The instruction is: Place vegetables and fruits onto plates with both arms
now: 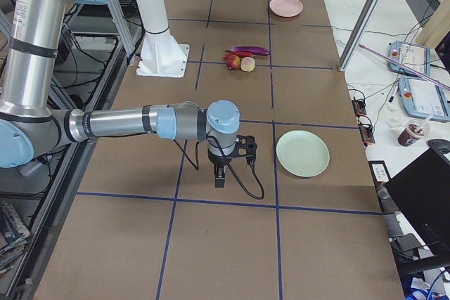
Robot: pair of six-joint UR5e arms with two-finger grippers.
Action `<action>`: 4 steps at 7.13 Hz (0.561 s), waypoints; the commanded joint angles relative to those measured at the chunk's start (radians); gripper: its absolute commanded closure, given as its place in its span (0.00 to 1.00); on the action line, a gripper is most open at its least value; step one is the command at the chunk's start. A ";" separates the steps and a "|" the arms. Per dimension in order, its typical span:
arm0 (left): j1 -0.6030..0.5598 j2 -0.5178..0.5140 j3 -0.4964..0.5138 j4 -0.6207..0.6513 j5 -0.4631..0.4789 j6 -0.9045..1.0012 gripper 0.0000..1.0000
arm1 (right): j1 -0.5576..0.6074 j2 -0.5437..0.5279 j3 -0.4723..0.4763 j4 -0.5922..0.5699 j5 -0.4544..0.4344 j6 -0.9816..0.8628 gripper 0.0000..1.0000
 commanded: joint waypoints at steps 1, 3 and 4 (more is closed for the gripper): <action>0.002 0.000 0.000 0.000 -0.001 -0.005 0.00 | -0.001 0.000 0.012 0.001 -0.001 -0.003 0.00; 0.002 0.002 0.002 0.000 -0.004 -0.005 0.00 | -0.006 0.000 0.007 0.001 -0.001 -0.009 0.00; 0.000 0.002 0.002 -0.002 -0.004 0.000 0.00 | -0.010 0.000 0.009 0.001 -0.002 -0.009 0.00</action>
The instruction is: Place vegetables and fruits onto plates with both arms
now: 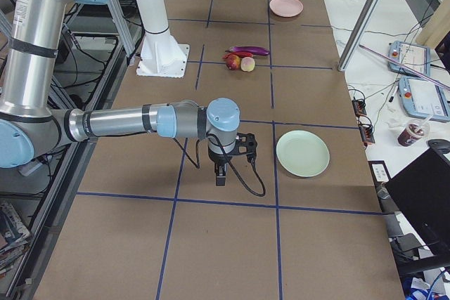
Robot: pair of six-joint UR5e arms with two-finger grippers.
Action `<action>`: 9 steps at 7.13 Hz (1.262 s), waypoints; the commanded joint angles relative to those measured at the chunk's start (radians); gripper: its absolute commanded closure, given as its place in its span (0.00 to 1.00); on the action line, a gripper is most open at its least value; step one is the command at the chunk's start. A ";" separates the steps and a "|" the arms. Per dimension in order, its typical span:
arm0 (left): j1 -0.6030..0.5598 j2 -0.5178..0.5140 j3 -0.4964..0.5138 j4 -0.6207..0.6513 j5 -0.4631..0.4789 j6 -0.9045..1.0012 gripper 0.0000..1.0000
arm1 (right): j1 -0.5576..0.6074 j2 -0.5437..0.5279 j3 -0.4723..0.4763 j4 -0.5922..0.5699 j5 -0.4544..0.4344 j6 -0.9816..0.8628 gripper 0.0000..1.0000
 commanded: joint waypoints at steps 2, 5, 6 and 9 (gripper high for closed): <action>0.001 0.002 -0.001 0.000 -0.001 0.004 0.00 | -0.009 0.002 0.001 0.002 -0.001 0.001 0.00; 0.001 0.008 -0.001 0.000 -0.002 -0.002 0.00 | -0.031 0.005 0.004 0.002 -0.001 0.004 0.00; 0.001 0.008 -0.001 -0.002 -0.002 -0.001 0.00 | -0.040 0.006 0.005 0.002 0.000 0.004 0.00; 0.001 0.008 -0.003 -0.030 -0.001 -0.002 0.00 | -0.124 0.142 0.019 0.000 -0.004 0.175 0.00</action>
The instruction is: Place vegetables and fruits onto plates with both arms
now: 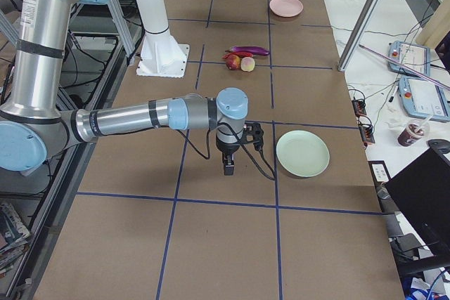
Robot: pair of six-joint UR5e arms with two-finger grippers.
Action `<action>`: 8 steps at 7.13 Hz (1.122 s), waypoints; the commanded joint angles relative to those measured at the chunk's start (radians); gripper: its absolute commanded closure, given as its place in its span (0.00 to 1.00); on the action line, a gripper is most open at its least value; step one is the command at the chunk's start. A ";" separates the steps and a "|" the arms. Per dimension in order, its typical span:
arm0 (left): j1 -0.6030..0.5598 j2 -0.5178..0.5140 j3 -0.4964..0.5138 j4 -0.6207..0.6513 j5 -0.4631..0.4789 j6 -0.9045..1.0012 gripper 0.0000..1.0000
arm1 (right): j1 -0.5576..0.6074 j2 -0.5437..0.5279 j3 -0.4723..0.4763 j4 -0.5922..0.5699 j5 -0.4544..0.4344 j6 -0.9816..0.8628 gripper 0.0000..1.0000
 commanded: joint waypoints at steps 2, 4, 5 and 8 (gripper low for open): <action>0.006 0.000 0.000 -0.026 0.001 -0.001 0.00 | -0.176 0.150 0.060 0.001 -0.016 0.334 0.00; 0.015 0.000 0.000 -0.026 0.001 -0.001 0.00 | -0.310 0.283 0.069 0.000 -0.034 0.556 0.00; 0.015 0.000 0.000 -0.026 0.001 -0.001 0.00 | -0.405 0.379 0.067 0.000 -0.080 0.696 0.00; 0.017 0.000 0.001 -0.026 0.001 -0.001 0.00 | -0.745 0.643 -0.028 0.000 -0.380 1.148 0.00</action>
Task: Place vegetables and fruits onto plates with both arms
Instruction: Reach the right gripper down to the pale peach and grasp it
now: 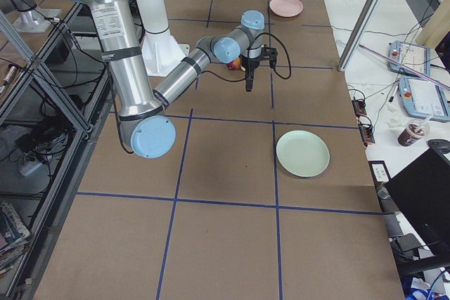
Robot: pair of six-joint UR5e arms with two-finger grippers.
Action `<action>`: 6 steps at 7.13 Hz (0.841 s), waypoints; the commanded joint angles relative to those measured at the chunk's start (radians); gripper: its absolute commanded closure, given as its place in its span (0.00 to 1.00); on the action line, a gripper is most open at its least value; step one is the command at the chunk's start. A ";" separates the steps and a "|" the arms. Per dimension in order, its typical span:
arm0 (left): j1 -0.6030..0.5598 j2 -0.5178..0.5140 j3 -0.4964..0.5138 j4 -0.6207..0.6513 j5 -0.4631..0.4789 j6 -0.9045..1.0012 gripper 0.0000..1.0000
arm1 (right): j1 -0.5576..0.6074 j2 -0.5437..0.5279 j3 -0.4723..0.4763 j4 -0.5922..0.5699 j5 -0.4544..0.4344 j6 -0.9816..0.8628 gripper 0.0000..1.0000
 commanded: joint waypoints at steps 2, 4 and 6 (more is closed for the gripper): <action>0.006 0.002 0.004 0.000 0.000 0.000 0.00 | -0.220 0.301 -0.201 -0.001 -0.219 0.344 0.01; 0.006 0.002 0.002 0.002 0.000 -0.002 0.00 | -0.241 0.410 -0.351 0.037 -0.221 0.352 0.01; 0.007 0.002 0.002 0.002 0.000 -0.002 0.00 | -0.263 0.426 -0.555 0.361 -0.225 0.550 0.03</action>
